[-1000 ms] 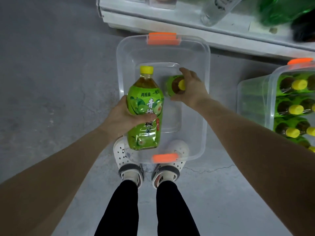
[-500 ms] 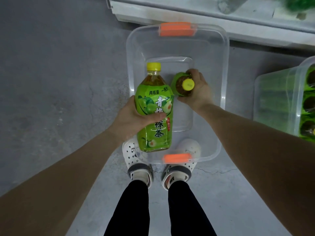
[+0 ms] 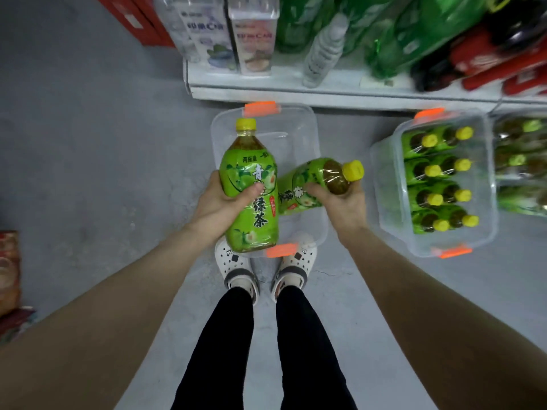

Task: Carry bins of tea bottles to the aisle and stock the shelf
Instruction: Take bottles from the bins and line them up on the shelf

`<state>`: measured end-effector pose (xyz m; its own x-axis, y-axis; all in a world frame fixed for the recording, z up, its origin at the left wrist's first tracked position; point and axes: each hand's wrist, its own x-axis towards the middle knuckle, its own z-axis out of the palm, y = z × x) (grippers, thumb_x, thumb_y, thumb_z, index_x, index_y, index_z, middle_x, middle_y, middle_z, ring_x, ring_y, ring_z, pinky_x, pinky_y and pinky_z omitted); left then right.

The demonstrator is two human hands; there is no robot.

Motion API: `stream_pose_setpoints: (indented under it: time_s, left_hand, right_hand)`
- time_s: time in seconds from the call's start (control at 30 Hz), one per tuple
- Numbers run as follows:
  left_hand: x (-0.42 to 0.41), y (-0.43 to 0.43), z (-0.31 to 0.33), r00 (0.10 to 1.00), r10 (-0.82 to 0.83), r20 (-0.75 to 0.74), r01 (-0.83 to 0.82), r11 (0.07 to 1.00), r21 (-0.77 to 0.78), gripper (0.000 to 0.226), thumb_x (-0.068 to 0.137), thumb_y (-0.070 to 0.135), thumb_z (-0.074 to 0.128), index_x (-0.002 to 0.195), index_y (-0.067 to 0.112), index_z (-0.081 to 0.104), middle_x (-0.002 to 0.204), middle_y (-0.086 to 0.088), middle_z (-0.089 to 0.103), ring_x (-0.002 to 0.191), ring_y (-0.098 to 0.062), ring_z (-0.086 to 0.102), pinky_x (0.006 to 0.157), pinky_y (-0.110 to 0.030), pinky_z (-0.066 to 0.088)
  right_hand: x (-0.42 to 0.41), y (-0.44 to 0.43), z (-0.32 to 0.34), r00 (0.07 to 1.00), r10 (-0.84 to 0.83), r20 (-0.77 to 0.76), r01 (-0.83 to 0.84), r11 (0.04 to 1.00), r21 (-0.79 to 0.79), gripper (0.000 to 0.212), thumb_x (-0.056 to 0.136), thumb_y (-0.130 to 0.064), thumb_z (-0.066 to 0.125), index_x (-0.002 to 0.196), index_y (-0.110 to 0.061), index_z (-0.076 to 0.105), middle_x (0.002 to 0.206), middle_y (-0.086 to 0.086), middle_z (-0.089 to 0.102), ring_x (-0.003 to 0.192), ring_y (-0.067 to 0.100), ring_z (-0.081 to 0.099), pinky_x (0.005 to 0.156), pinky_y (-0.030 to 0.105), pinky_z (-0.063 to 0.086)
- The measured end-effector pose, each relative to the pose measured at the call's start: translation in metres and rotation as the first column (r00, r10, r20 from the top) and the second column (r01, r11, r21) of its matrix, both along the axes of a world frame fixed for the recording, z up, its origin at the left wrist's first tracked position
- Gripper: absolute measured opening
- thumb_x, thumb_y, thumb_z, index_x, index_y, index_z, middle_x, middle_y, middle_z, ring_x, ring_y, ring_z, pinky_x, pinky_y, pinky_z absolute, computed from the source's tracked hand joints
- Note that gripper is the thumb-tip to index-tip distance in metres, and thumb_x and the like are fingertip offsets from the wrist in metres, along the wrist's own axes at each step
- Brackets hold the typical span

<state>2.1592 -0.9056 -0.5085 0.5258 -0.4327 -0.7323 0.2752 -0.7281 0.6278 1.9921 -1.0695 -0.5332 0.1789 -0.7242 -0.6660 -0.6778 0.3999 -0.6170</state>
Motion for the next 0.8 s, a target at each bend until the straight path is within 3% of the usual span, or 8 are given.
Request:
stream_pose_setpoints:
  time_s: [0.1,0.2,0.37,0.53,0.67,0.8]
  left_hand:
    - [0.001,-0.013,0.069,0.994,-0.098,0.046,0.098,0.995,-0.016,0.091,0.054,0.082,0.073,0.123,0.031,0.042,0.118,0.008,0.062,0.11,-0.017,0.061,0.097,-0.032,0.048]
    - [0.001,-0.027,0.146,0.976,-0.18,0.121,0.186,0.981,-0.045,0.087,0.057,0.074,0.073,0.125,0.027,0.045,0.12,0.006,0.063,0.113,-0.019,0.062,0.099,-0.036,0.049]
    - [-0.004,-0.054,0.272,0.933,-0.256,0.251,0.299,0.942,-0.15,0.077,0.073,0.05,0.083,0.134,0.022,0.045,0.114,0.011,0.06,0.104,-0.01,0.059,0.092,-0.025,0.046]
    - [0.004,-0.085,0.384,0.869,-0.323,0.376,0.434,0.863,-0.26,0.092,0.058,0.069,0.08,0.131,0.025,0.046,0.123,0.006,0.064,0.112,-0.016,0.062,0.102,-0.039,0.049]
    - [0.009,-0.114,0.474,0.799,-0.309,0.516,0.519,0.787,-0.332,0.1,0.051,0.077,0.073,0.132,0.025,0.046,0.125,0.006,0.063,0.113,-0.016,0.062,0.101,-0.039,0.049]
    - [0.008,-0.136,0.555,0.728,-0.256,0.635,0.589,0.708,-0.39,0.091,0.068,0.063,0.078,0.141,0.022,0.042,0.123,0.01,0.056,0.11,-0.012,0.057,0.093,-0.026,0.04]
  right_hand:
    - [-0.02,0.0,0.084,0.999,-0.031,0.041,0.034,0.997,-0.073,0.059,0.061,-0.037,0.091,0.11,-0.028,0.059,0.098,-0.013,0.07,0.095,0.01,0.067,0.088,0.03,0.052]
    - [-0.033,-0.007,0.169,0.996,-0.046,0.075,0.057,0.986,-0.159,0.066,0.06,-0.038,0.092,0.115,-0.026,0.058,0.103,-0.01,0.07,0.097,0.011,0.067,0.093,0.036,0.054]
    - [-0.052,-0.022,0.303,0.987,0.009,0.158,0.041,0.951,-0.306,0.064,0.065,-0.03,0.092,0.118,-0.023,0.055,0.101,-0.016,0.068,0.094,0.001,0.066,0.093,0.031,0.054]
    - [-0.059,-0.038,0.419,0.965,0.089,0.245,0.056,0.848,-0.527,0.069,0.068,-0.031,0.09,0.123,-0.024,0.048,0.098,-0.021,0.063,0.085,-0.017,0.057,0.08,0.012,0.046]
    - [-0.06,-0.058,0.506,0.942,0.102,0.318,0.142,0.739,-0.659,0.069,0.068,-0.032,0.089,0.12,-0.036,0.044,0.105,-0.023,0.06,0.093,-0.005,0.062,0.088,0.027,0.051]
    - [-0.064,-0.076,0.583,0.909,0.16,0.386,0.204,0.636,-0.744,0.065,0.073,-0.034,0.086,0.124,-0.034,0.044,0.112,-0.02,0.061,0.098,-0.003,0.064,0.091,0.029,0.053]
